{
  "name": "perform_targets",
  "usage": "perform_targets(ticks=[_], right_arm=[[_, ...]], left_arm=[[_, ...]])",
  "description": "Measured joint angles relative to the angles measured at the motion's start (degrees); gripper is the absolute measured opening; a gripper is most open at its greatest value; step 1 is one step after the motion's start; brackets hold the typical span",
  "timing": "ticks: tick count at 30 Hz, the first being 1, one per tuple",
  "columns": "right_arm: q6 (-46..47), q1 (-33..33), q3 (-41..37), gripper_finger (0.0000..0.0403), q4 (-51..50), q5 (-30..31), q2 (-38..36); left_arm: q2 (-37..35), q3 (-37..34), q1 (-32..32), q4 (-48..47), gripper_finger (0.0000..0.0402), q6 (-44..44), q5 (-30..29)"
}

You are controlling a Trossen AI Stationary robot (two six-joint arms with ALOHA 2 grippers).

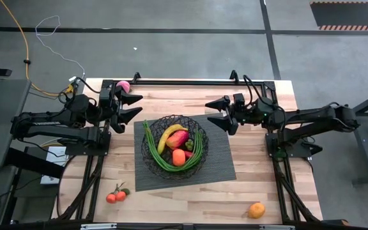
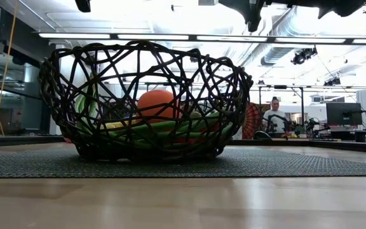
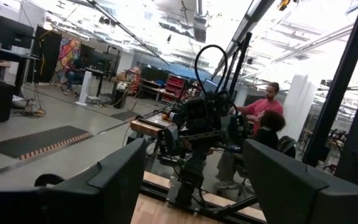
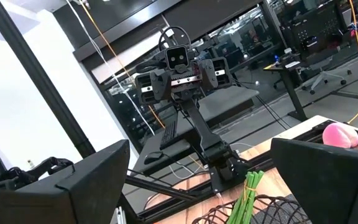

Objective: Build produce basket
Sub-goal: Put the yellow lemon into the black mesh basket

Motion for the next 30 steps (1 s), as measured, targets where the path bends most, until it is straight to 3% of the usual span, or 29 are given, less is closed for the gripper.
perform_targets(ticks=[15, 24, 27, 30], right_arm=[[0.26, 0.0, 0.0, 0.0369, -0.04, -0.02, 0.02], [6.67, 0.0, 0.02, 0.0369, -0.07, -0.02, 0.02], [14.1, -0.04, 0.11, 0.0369, -1.33, -0.52, 0.02], [23.34, -0.09, 0.11, 0.0369, -7.69, -6.86, -0.64]], left_arm=[[0.0, 0.0, 0.0, 0.08, 0.0257, -0.03, 0.14], [0.0, 0.0, 0.0, 0.12, 0.0257, -0.07, 0.16], [0.0, 0.0, 0.0, 0.12, 0.0257, -0.17, 0.16], [0.0, 0.0, 0.0, 0.12, 0.0257, -0.12, 0.16]])
